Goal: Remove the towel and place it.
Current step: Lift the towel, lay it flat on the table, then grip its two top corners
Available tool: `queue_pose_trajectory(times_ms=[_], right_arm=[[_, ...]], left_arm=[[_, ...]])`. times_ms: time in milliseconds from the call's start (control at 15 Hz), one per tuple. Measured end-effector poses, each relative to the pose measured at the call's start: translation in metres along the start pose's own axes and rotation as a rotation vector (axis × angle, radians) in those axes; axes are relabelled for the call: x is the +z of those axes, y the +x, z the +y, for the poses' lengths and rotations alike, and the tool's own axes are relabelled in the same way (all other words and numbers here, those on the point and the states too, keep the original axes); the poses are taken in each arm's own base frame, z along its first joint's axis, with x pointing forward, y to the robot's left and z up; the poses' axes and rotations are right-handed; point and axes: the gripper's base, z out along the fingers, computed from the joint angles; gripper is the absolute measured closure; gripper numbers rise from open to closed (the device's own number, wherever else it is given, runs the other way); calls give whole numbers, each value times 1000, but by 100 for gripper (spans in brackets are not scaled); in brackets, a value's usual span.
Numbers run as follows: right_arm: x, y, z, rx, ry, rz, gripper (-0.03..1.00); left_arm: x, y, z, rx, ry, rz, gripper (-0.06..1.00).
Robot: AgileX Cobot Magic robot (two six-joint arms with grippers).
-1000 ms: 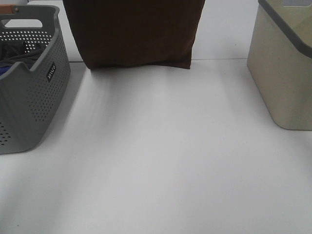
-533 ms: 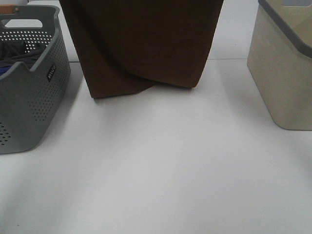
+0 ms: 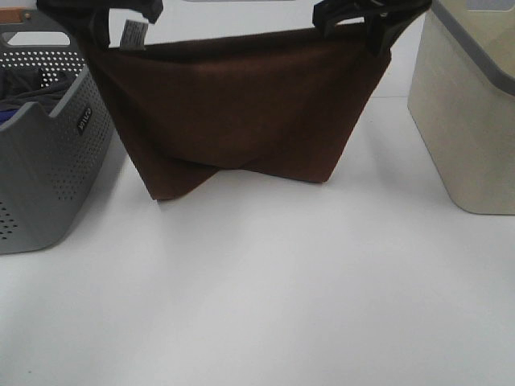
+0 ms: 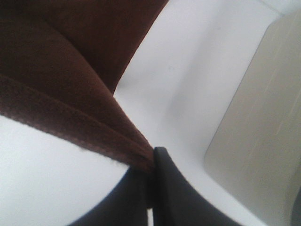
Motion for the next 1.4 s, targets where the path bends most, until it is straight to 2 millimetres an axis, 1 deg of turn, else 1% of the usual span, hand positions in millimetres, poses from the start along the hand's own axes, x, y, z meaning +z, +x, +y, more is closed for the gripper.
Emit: queue_pose_trajectory(times_ms=[133,200,400,467,600,733,867,933,1000,1200,1267,1333,1400], right_arm=[[-5,33,7,22,-82,64,97],[-6,53,12,27,-138,105,97],[-4,109,27,37,-292,225,97],[0,146,33,52,-345,301,97],[-1,176,36,59,-372,343,97],[-1,202,39,73,-394,380,97],[-3,221,40,82,-407,391,97],[-5,226,40,83,-410,393,97],[-6,229,39,83,-410,389,97],[-8,230,40,90,-422,380,97],[-8,230,41,86,-434,378,95],[-8,230,42,81,-443,376,91],[-9,230,42,71,-455,373,85]], left_arm=[[-7,39,-16,35,20,62,94],[-13,55,-20,42,28,78,94],[-22,111,-40,63,62,148,94],[-28,143,-54,70,106,185,94],[-32,170,-70,82,158,224,94],[-35,191,-83,88,210,276,94],[-38,202,-93,98,253,319,94],[-39,206,-96,106,265,330,94],[-41,207,-98,111,273,332,94],[-42,209,-99,108,279,355,94],[-42,210,-98,110,275,362,90],[-42,210,-98,111,271,368,84],[-42,211,-98,109,268,372,73]])
